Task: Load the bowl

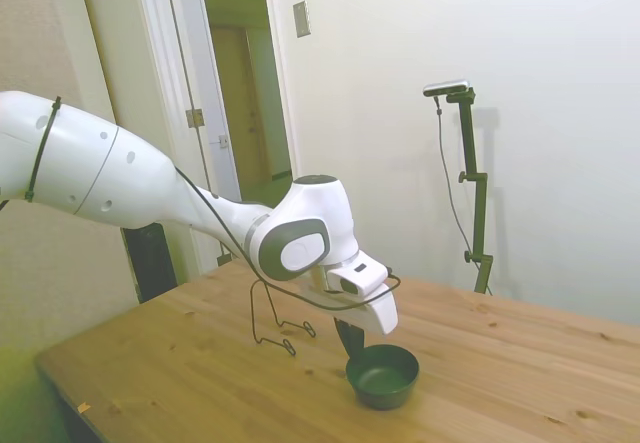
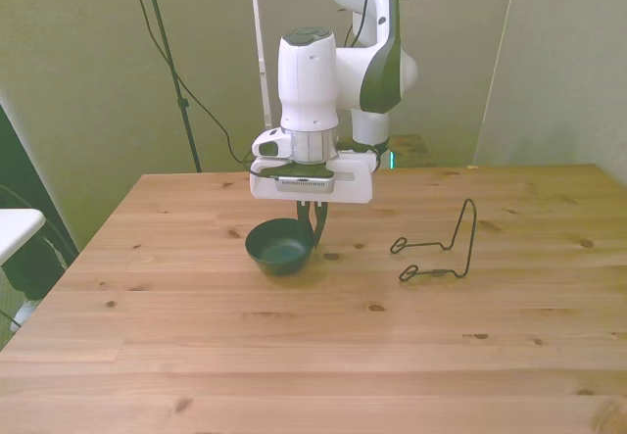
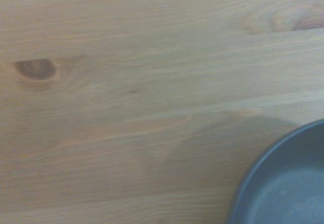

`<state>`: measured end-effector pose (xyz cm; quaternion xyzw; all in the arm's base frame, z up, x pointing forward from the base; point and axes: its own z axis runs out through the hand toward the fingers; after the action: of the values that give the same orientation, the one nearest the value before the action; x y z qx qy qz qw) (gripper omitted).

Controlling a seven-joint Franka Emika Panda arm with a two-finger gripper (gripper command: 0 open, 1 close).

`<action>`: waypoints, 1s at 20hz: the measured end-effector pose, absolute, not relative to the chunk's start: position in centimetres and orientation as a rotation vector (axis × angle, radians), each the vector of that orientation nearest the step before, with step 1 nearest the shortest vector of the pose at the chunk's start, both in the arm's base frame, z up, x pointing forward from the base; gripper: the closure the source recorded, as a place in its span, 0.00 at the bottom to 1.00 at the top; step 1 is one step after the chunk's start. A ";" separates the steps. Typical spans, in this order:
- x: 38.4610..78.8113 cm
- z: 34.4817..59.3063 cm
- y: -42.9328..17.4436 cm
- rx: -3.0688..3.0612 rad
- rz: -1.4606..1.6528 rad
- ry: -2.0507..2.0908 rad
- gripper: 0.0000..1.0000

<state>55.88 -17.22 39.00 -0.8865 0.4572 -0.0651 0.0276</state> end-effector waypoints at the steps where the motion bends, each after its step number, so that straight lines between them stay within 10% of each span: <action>1: 55.8 39.8 -16.6 -2.722 -0.191 1.399 1.00; 9: 53.8 46.7 -13.5 -2.703 -0.228 1.315 1.00; 20: 51.2 50.3 -11.7 -2.578 -0.099 1.125 1.00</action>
<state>51.19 -11.70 50.29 -0.9038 0.3942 -0.0346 0.1628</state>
